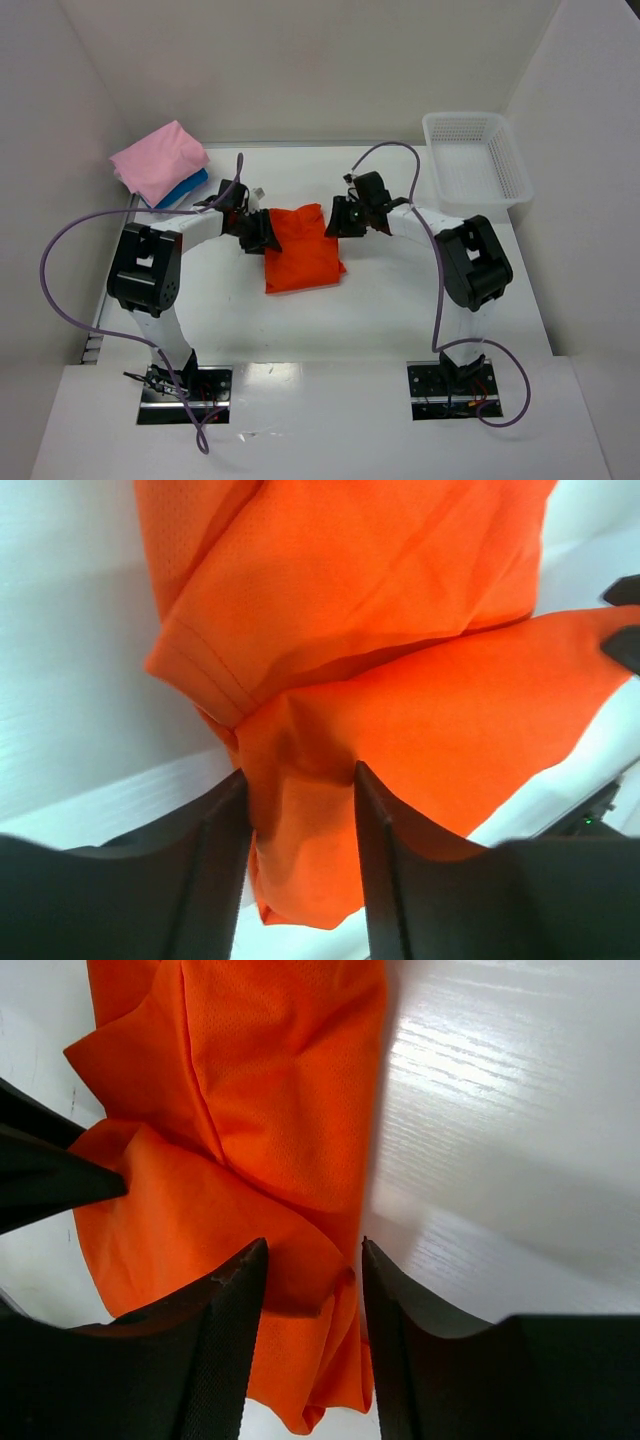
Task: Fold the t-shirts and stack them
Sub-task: Fold the long partially folded tshirt into a neat square
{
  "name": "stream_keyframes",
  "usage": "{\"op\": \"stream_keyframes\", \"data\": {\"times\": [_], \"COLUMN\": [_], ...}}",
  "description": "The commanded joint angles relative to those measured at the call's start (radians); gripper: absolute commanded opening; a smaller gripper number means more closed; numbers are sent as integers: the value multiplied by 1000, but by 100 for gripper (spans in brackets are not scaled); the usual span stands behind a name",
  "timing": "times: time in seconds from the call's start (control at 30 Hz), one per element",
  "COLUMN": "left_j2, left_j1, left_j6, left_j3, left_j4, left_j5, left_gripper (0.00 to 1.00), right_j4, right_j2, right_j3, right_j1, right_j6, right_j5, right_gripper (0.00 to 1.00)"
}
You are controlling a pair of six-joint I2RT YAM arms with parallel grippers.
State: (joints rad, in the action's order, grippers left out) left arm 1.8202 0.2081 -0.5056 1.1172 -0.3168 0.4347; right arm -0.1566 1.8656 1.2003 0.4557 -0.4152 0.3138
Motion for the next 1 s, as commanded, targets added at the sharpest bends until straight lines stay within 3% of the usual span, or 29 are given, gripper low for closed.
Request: {"op": "stream_keyframes", "data": {"times": [0.0, 0.13, 0.17, 0.27, 0.37, 0.8, 0.97], "left_j2": [11, 11, 11, 11, -10, -240, -263], "left_j1": [1, 1, 1, 1, 1, 1, 1], "left_j6": [-7, -7, -7, -7, 4, 32, 32], "left_j3": [-3, -3, -3, -3, 6, 7, 50], "left_j4": [47, 47, 47, 47, 36, -76, -85], "left_j5": [50, 59, 68, 82, 82, 53, 30], "left_gripper": [48, 35, 31, 14, 3, 0, 0], "right_j4": [22, 12, 12, -6, -24, -43, -43], "right_j2": [29, 29, 29, 29, 4, -213, -238], "right_j3": [41, 41, 41, 50, 50, 9, 18], "right_j1": [6, 6, 6, 6, 6, 15, 15], "right_j6": [0, 0, 0, 0, 0, -10, -10], "right_j5": [44, 44, 44, 44, 44, 44, 11], "right_gripper": [48, 38, 29, 15, 12, 10, 10]}}
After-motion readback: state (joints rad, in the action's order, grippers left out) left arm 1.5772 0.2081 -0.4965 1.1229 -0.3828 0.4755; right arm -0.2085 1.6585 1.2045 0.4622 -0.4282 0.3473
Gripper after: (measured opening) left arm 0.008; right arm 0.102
